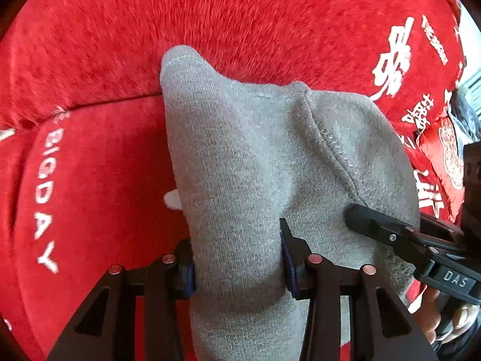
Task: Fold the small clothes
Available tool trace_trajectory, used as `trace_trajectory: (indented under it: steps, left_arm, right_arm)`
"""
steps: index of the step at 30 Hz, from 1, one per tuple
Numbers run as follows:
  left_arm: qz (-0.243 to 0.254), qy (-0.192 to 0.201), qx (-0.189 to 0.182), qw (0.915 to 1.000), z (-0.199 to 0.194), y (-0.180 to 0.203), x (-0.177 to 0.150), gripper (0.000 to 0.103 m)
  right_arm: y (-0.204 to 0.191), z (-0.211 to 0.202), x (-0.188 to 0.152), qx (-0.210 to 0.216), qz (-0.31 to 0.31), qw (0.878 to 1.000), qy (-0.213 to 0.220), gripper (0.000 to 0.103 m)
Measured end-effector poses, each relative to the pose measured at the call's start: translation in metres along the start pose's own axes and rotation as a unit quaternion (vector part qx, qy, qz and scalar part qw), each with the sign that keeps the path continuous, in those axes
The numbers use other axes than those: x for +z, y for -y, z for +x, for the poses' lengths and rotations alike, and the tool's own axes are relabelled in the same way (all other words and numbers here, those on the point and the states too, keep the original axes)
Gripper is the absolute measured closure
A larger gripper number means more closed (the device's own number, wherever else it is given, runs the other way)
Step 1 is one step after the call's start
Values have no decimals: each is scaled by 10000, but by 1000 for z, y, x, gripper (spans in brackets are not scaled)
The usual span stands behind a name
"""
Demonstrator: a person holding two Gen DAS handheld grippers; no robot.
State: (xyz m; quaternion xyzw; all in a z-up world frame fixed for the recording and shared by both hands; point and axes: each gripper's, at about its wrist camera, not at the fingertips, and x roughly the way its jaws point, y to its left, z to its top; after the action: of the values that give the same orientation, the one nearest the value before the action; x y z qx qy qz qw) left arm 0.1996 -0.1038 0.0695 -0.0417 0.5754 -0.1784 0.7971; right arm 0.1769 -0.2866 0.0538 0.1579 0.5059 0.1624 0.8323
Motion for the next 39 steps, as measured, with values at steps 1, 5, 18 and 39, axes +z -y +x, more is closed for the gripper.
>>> trace_trajectory:
  steps: [1, 5, 18, 39]
  left_arm:
    - [21, 41, 10, 10000, -8, -1, -4, 58]
    - [-15, 179, -51, 9998, -44, -10, -24, 58]
    - [-188, 313, 73, 9993, -108, -41, -134, 58]
    - [-508, 340, 245, 9978, -87, -74, -200, 55]
  right_arm:
    - [-7, -5, -3, -2, -67, 10000, 23, 68]
    - [-33, -23, -20, 112, -208, 9997, 76, 68]
    - [-96, -47, -115, 293, -671, 9972, -152, 68]
    - [-100, -4, -166, 131, -651, 9964, -536, 68]
